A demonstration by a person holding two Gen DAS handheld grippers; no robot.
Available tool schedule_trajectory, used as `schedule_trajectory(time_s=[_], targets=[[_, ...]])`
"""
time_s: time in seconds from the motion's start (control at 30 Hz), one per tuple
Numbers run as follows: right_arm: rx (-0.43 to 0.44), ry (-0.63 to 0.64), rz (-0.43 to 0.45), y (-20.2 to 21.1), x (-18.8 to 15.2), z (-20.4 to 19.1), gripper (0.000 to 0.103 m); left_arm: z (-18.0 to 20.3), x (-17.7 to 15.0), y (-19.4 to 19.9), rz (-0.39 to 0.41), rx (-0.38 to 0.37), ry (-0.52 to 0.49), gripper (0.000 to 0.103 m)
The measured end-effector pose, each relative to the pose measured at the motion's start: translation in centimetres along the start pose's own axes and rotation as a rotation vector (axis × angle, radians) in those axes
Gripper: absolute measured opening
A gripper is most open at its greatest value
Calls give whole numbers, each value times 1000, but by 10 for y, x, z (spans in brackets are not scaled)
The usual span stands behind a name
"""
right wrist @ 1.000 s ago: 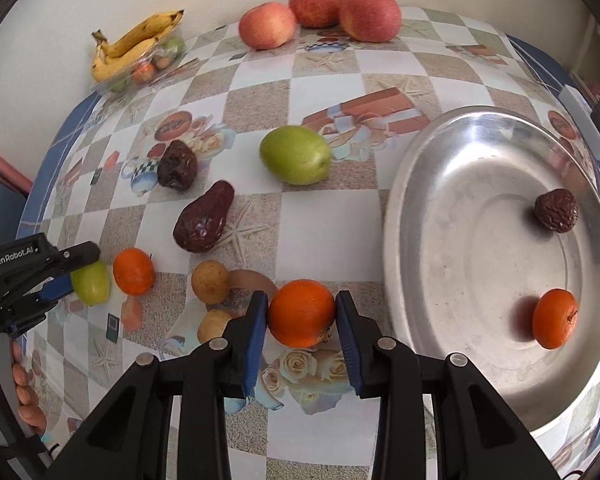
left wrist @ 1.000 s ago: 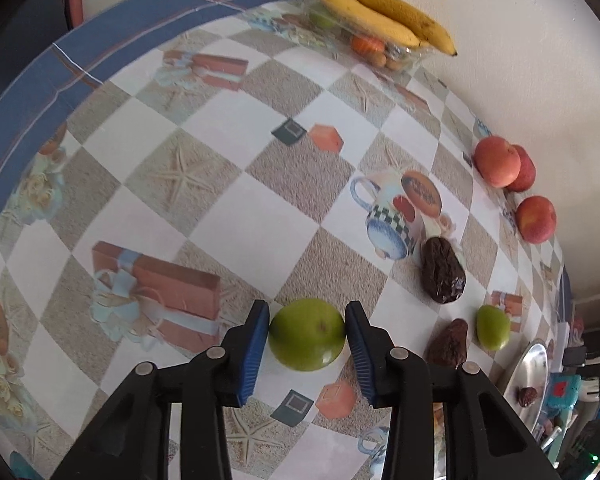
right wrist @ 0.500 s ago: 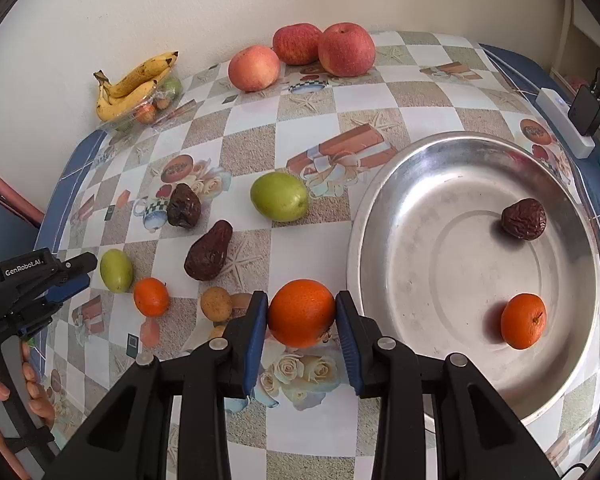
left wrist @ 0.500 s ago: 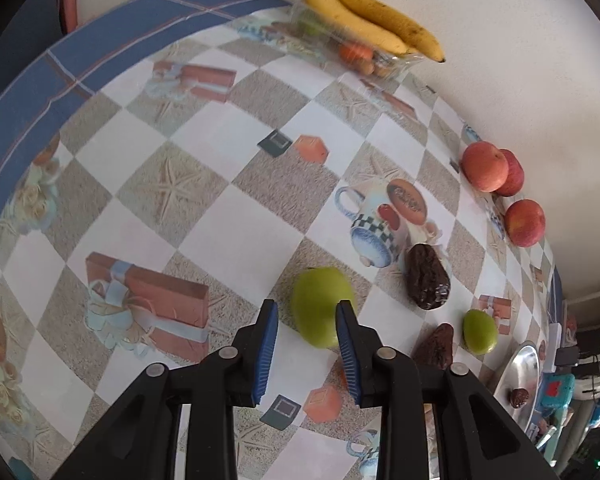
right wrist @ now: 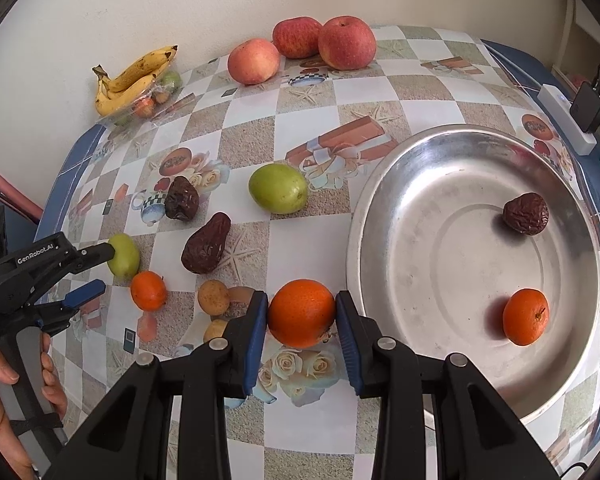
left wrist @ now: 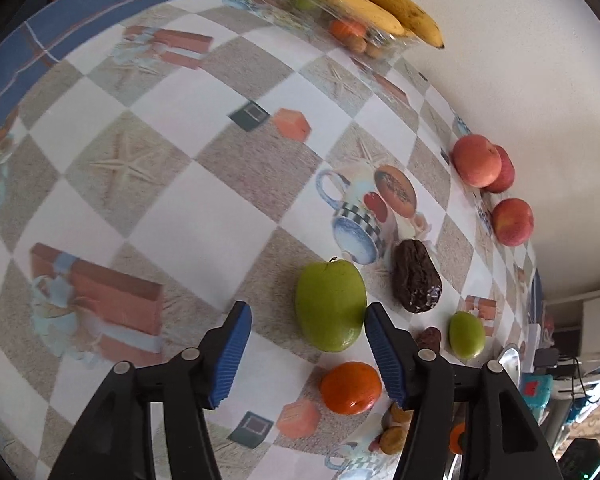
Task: Organize fruits
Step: 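Lift the green apple with left gripper while right carries tangerine toward the plate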
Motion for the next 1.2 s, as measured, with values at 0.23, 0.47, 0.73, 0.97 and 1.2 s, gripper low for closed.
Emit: schedule_trajectory(time_s=[0.23,0.47,0.73,0.97,1.2], targets=[[-5,-2,-4,-1,-1,4,36,13,4,-10,25,4,-64,61],[-1,3,-7,-1,-1,3,36,23,1,-15,1,-46,-74,42],[9,11,4,2,1,0,36,8,7,2,38,-16,0,42],[32,25,73,17,11,-7,36,24,18,30,119,-59,-26,42],[31,-6,111,27,17,3,36,51,11,45,144,-84,-107,42]])
Point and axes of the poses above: each gripper's, at about its wrist camera, not at the fingertips, and y roughly against the way its jaws point, z to its right, x to its top, the point moved 5 cm from there along -y, roughly the way its jaws point, and after that the axes turned 8 degrees about z, right-handed, at the moved point
